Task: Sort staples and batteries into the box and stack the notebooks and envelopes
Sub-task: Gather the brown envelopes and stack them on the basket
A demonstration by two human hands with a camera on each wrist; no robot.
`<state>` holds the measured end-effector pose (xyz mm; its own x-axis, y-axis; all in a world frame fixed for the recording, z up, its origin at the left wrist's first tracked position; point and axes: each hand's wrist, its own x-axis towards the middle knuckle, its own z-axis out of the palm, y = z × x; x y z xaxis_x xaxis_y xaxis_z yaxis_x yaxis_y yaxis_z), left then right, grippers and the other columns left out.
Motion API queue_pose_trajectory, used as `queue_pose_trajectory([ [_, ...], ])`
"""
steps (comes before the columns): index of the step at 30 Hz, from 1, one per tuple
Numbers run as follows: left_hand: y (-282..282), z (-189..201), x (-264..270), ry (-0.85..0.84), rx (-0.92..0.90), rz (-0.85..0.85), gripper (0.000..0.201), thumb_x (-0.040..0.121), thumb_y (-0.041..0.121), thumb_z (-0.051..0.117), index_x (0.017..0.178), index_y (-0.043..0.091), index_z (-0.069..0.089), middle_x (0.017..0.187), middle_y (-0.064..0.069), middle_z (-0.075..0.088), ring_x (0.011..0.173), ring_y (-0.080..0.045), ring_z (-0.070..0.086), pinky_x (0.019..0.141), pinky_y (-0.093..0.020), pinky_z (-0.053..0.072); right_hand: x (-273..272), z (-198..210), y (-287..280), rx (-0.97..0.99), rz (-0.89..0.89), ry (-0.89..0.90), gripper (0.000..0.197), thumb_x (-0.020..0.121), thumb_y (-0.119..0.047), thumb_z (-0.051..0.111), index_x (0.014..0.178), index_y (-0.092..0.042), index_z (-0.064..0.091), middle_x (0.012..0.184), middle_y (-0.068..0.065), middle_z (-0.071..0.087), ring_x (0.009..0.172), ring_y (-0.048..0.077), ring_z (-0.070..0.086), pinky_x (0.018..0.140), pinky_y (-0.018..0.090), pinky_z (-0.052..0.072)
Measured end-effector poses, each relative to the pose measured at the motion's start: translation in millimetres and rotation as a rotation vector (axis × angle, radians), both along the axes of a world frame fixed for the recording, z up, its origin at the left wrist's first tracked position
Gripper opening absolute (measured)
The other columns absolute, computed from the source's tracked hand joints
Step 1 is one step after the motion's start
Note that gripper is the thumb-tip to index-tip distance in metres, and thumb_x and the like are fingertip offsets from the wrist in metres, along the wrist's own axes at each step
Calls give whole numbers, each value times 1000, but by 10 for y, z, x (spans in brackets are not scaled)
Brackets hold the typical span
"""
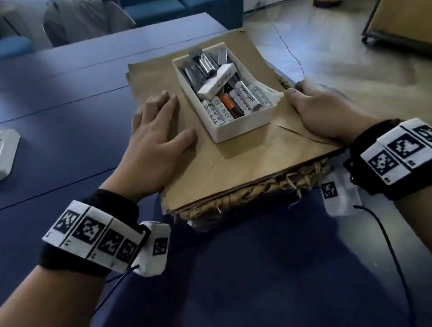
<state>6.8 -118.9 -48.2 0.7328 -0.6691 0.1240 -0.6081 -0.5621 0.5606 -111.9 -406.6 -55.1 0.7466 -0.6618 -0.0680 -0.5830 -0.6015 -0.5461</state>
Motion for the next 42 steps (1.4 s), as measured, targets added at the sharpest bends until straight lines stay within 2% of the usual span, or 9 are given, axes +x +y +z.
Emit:
queue_pose_trajectory([
  [9, 39, 11, -94, 93, -89, 139, 89, 86, 54, 49, 162, 28, 11, 167, 3, -3, 153, -22, -4, 122, -42, 4, -21, 36, 48, 92, 5, -31, 57, 95, -66, 33, 137, -31, 50, 143, 3, 53, 134, 28, 46, 114, 52, 34],
  [14, 28, 47, -179, 244, -210, 346, 97, 85, 56, 64, 159, 18, 14, 142, 2, 24, 138, -19, 24, 121, -41, 22, -59, 73, 72, 118, 18, -37, 52, 104, -52, 38, 142, -18, 47, 146, 13, 47, 139, 33, 40, 116, 47, 31],
  [18, 41, 109, -180, 542, -328, 444, 76, 89, 43, 76, 142, 20, 27, 140, -1, 43, 124, -15, 51, 106, -37, 48, -89, 148, 110, 129, -4, 16, 46, 107, -45, 41, 146, -20, 45, 147, 11, 47, 140, 32, 38, 113, 40, 28],
  [21, 42, 186, -150, 709, -375, 538, 57, 90, 48, 73, 126, 18, 40, 122, 1, 59, 110, -17, 63, 92, -40, 57, -63, 249, 82, 204, 3, 22, 40, 107, -40, 42, 140, -18, 47, 139, 10, 52, 132, 30, 45, 108, 39, 34],
  [25, 27, 239, -67, 654, -323, 630, 50, 93, 54, 66, 117, 16, 46, 114, -2, 59, 96, -18, 61, 69, -34, 50, 45, 317, -48, 274, -15, 125, 32, 108, -42, 39, 118, -15, 53, 114, 6, 57, 106, 25, 51, 91, 38, 39],
  [29, 37, 315, -33, 623, -258, 648, 50, 92, 56, 66, 115, 15, 50, 109, -1, 60, 91, -16, 61, 59, -30, 47, 93, 278, -121, 276, 22, 128, 34, 108, -46, 36, 84, -23, 41, 84, -1, 49, 86, 26, 51, 76, 40, 39],
  [32, 58, 283, -50, 538, -186, 674, 50, 89, 60, 67, 109, 15, 59, 104, 3, 63, 92, -15, 62, 70, -34, 52, 58, 220, -93, 325, 21, 42, 33, 110, -41, 36, 82, -24, 39, 81, -2, 48, 75, 18, 46, 64, 37, 33],
  [37, -15, 222, -143, 473, -178, 681, 54, 94, 61, 58, 91, 6, 57, 90, -2, 61, 78, -18, 54, 65, -30, 42, 51, 175, -119, 339, 8, -51, 32, 109, -36, 42, 83, -17, 46, 79, 1, 51, 75, 20, 47, 68, 39, 36],
  [42, -55, 203, -143, 551, -336, 649, 56, 96, 56, 58, 88, 1, 53, 88, -9, 65, 78, -19, 56, 71, -40, 51, 23, 200, -85, 281, 13, -86, 31, 107, -35, 46, 85, -14, 52, 81, 3, 58, 77, 22, 51, 73, 41, 42],
])
